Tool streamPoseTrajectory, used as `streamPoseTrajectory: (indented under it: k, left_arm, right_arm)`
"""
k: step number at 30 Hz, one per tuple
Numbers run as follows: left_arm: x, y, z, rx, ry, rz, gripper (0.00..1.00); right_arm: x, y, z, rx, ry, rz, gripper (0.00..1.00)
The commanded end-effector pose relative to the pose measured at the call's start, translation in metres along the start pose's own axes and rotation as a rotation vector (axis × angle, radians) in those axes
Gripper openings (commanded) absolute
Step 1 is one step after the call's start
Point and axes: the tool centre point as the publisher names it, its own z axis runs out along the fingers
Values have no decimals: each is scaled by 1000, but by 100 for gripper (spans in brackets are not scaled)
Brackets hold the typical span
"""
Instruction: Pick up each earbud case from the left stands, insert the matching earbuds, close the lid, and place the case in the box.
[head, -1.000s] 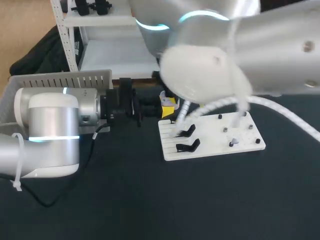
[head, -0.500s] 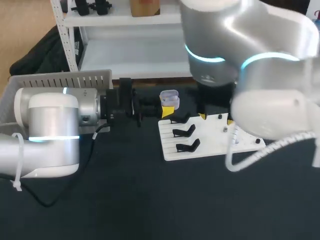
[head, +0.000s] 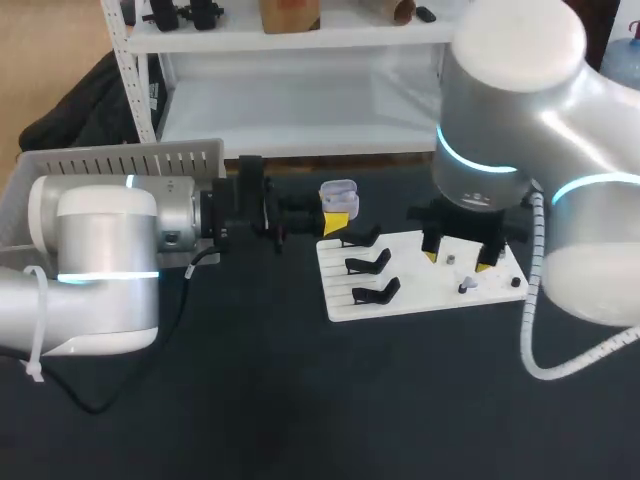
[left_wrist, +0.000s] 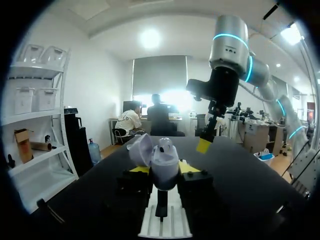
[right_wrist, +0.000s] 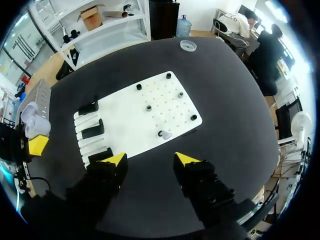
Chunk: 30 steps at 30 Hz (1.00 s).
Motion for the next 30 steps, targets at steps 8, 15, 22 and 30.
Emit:
streamPoseTrajectory:
  k: [8,15,22,30]
  left_arm:
    - [1,-1,0,-5,-2,1,0]
    - [1,-1,0,-5,-2,1,0]
    - [1,-1,0,-5,-2,1,0]
    - [1,-1,0,-5,-2,1,0]
  right_arm:
    - [-1,-18,27,-206,57,-99,60]
    - [-5,-23,41,-209,84,-137,62]
    - [-7,-24,54,-205,115,-153,63]
    - [-4,-21,65,-205,140,-162,62]
